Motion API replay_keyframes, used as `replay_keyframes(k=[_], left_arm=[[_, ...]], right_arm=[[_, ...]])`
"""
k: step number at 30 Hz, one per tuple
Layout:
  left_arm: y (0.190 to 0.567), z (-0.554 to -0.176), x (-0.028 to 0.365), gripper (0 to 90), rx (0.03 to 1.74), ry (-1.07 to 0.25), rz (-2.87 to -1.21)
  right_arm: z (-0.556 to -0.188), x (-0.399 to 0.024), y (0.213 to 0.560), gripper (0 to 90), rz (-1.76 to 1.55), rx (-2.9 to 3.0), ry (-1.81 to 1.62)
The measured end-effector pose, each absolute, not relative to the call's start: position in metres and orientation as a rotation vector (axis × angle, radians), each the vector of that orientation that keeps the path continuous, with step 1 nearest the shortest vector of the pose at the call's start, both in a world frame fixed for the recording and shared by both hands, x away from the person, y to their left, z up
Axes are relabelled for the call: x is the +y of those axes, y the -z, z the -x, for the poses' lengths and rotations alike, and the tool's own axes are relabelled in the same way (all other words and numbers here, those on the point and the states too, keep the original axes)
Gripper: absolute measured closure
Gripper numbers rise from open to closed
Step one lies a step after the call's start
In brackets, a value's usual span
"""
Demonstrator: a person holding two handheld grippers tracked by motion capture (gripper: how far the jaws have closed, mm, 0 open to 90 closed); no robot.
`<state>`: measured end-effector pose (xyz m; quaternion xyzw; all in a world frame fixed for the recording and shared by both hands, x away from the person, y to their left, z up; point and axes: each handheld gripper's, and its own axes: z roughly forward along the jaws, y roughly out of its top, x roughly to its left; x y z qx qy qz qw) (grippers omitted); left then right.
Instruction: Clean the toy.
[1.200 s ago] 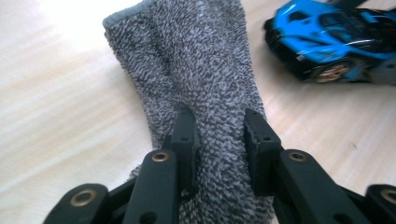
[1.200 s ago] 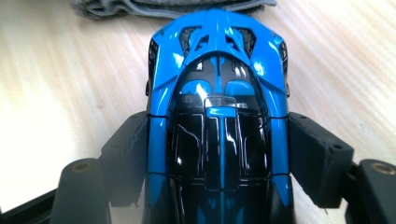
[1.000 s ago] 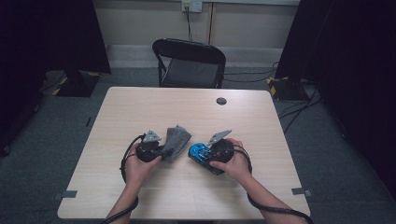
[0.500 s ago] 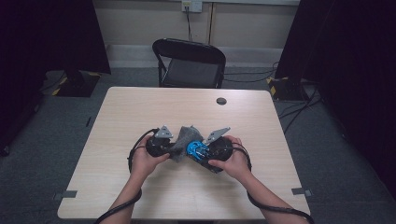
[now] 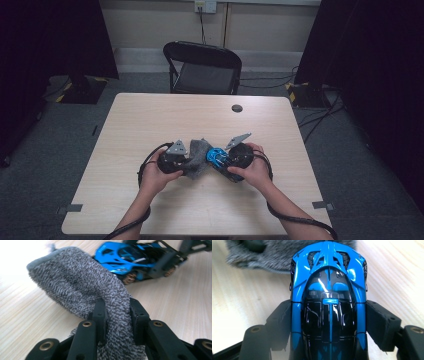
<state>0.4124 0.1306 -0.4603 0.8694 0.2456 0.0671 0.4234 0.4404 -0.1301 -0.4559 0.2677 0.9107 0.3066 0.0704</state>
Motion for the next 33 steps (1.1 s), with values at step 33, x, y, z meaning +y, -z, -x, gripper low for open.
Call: replay_keyframes(k=[33], left_arm=[[0.438,-0.46,0.13,69.8,0.884,-0.211,-2.032]], right_arm=[[-0.439,-0.124,0.448,28.1,-0.797,2.733,-0.98]])
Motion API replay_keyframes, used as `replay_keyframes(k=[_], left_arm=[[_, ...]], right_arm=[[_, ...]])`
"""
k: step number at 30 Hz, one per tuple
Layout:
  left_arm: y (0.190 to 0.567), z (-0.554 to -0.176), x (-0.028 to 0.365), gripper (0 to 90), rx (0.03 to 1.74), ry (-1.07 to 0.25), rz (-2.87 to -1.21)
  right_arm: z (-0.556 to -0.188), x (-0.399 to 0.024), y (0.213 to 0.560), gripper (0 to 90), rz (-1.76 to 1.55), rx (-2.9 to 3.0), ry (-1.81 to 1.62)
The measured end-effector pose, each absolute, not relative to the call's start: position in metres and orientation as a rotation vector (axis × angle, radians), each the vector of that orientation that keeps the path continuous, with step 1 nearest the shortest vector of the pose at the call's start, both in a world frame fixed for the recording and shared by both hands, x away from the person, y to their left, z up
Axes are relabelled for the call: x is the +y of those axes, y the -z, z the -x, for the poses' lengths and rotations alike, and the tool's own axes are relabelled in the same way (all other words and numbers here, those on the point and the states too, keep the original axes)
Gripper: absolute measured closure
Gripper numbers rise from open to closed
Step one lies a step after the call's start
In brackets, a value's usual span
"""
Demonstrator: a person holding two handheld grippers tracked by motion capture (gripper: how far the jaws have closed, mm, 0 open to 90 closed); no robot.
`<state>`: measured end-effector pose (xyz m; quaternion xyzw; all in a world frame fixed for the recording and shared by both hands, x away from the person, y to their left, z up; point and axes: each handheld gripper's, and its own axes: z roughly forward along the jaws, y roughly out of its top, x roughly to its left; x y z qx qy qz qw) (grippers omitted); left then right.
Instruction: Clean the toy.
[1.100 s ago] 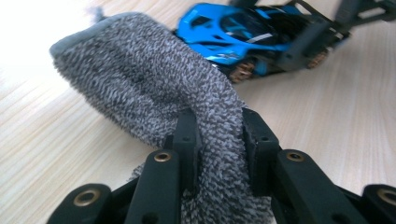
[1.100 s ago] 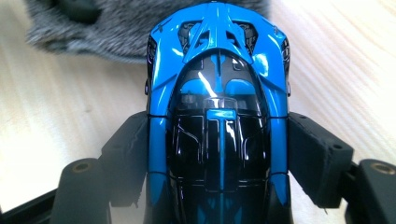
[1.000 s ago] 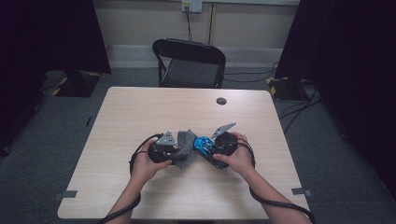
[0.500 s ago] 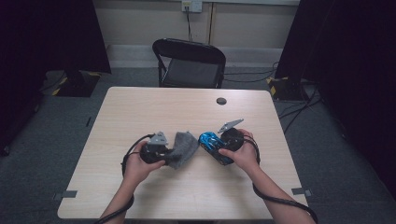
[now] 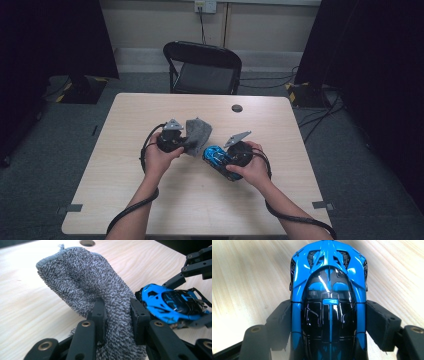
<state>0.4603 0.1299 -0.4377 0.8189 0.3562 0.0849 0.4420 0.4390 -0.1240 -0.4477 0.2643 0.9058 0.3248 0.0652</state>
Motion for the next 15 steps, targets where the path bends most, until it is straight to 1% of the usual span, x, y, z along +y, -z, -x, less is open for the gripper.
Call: replay_keyframes(k=[3,7,15], left_arm=[[0.444,-0.46,0.122,69.8,0.866,-0.173,-2.052],[0.448,-0.458,0.122,70.1,0.868,-0.128,-2.044],[0.45,-0.45,0.125,70.1,0.814,-0.1,-2.075]], right_arm=[[-0.439,-0.122,0.447,28.1,-0.783,2.732,-0.965],[-0.439,-0.126,0.45,28.1,-0.787,2.733,-0.947],[-0.441,-0.132,0.452,28.1,-0.81,2.727,-0.934]])
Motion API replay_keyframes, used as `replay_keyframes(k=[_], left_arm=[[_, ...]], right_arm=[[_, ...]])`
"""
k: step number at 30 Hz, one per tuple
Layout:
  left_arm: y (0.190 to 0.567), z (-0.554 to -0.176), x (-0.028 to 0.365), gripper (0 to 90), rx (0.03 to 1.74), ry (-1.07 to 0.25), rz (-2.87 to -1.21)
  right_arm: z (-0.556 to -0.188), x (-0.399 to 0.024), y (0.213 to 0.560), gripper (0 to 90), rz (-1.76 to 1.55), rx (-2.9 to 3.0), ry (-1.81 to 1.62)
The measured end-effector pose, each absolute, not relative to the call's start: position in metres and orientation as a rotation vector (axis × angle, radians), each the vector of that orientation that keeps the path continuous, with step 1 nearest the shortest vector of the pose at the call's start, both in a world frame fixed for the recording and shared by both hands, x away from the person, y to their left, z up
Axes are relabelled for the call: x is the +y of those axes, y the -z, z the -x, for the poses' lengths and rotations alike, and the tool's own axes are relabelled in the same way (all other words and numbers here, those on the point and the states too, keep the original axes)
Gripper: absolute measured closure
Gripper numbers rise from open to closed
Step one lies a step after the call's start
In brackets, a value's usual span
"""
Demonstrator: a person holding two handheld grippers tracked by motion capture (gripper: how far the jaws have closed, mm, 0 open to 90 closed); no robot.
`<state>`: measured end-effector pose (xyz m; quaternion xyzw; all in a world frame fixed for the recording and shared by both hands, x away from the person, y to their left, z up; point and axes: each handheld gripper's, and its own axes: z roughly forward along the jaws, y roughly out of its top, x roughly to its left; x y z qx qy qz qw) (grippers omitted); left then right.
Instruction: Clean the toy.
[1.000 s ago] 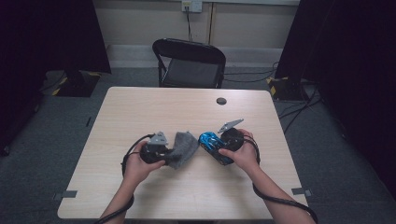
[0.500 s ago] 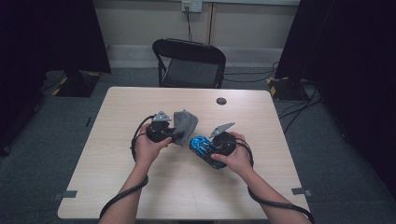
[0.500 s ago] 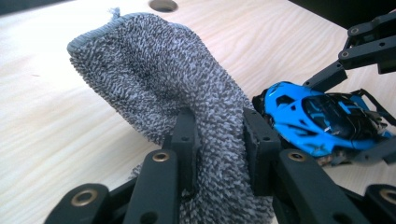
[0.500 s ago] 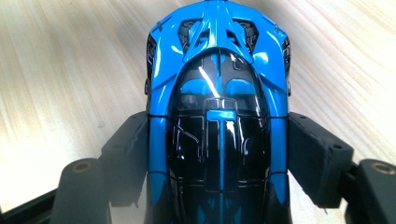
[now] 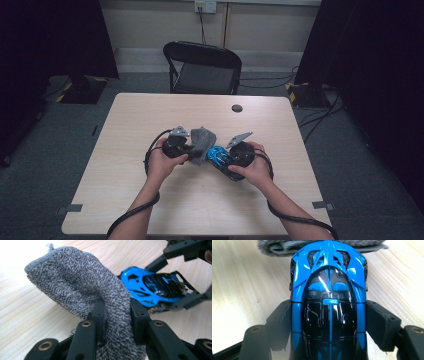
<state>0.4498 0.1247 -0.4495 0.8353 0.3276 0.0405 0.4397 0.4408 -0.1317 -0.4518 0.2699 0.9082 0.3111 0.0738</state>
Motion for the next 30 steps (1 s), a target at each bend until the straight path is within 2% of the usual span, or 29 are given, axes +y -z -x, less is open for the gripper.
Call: replay_keyframes(k=[24,30], left_arm=[[0.457,-0.415,0.123,70.1,0.695,-0.029,-2.081],[0.458,-0.41,0.134,70.2,0.672,-0.017,-2.115]], right_arm=[[-0.457,-0.142,0.453,28.1,-0.928,2.685,-0.91],[-0.461,-0.147,0.451,28.1,-0.955,2.667,-0.917]])
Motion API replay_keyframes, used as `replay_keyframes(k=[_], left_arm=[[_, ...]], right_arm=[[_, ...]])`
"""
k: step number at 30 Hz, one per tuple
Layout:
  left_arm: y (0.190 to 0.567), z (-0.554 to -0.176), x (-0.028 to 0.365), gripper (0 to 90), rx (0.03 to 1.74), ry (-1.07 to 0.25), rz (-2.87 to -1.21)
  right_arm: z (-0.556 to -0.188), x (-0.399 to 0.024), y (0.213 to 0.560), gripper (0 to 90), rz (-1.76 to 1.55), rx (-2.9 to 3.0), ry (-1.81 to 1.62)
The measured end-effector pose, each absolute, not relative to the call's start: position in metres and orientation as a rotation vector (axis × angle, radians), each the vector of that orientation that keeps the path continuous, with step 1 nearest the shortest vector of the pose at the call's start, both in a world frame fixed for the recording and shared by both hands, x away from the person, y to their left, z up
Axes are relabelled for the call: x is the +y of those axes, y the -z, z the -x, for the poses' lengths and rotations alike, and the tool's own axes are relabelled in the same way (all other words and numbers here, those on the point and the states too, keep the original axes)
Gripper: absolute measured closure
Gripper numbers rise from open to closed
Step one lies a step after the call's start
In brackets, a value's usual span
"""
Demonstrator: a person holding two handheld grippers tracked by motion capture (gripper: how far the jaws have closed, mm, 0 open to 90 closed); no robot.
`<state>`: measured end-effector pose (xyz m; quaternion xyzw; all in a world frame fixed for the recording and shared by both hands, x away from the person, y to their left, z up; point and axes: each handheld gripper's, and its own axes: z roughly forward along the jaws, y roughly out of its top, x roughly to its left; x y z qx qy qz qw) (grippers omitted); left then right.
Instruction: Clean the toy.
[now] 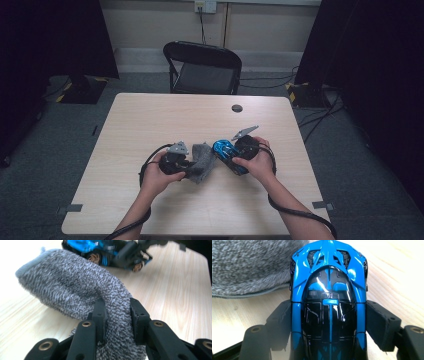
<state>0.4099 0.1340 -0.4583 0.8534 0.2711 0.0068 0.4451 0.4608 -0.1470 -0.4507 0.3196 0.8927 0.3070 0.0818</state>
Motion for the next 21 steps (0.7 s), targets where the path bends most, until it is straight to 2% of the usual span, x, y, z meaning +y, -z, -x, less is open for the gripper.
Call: replay_keyframes(k=[8,14,21], left_arm=[[0.439,-0.43,0.158,70.0,0.82,-0.165,-2.006],[0.422,-0.449,0.149,69.9,0.85,-0.189,-1.978],[0.423,-0.463,0.126,69.7,0.842,-0.143,-2.025]], right_arm=[[-0.454,-0.144,0.45,28.1,-0.907,2.688,-0.937],[-0.445,-0.131,0.451,28.1,-0.839,2.722,-0.933],[-0.439,-0.121,0.45,28.1,-0.782,2.738,-0.944]])
